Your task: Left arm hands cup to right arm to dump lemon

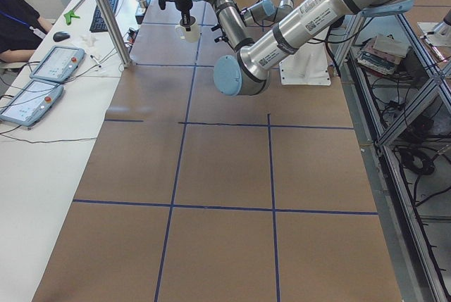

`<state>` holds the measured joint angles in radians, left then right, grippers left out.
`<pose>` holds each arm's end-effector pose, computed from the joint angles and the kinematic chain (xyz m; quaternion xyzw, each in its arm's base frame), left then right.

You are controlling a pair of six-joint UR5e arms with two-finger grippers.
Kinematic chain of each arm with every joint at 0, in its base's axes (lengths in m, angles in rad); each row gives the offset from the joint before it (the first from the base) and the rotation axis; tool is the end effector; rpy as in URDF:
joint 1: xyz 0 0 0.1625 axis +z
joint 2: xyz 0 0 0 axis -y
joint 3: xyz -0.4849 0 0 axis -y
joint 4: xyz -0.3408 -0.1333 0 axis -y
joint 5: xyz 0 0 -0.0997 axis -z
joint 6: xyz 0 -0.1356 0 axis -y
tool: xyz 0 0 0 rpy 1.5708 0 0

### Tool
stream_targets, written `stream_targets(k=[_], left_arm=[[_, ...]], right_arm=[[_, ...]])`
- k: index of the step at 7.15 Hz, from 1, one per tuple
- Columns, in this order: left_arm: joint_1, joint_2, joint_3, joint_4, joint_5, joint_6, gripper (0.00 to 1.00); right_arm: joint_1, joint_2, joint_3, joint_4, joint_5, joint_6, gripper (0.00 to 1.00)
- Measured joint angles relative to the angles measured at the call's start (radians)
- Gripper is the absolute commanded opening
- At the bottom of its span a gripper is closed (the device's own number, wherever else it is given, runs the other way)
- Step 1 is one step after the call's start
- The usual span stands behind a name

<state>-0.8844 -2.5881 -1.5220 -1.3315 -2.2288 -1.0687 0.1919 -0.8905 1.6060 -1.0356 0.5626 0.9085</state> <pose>0.4372 -0.6132 0.1501 -0.0165 0.4525 -0.0549 0.8899 -0.6028 -0.3698 0.2440 0.5688 -0.3043 0.1095 0.7563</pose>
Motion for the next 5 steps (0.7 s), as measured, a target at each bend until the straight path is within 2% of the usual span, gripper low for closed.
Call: stream_targets(k=[3,5], left_arm=[[0.01,0.005,-0.004,0.002,0.002,0.002,0.0],[0.022,0.007,-0.01,0.011,0.002,0.003,0.0]], right_arm=[[-0.01,0.005,-0.005,-0.019,-0.017,0.003,0.99],[-0.009,0.002,-0.004,0.022,-0.018,0.002,0.99]])
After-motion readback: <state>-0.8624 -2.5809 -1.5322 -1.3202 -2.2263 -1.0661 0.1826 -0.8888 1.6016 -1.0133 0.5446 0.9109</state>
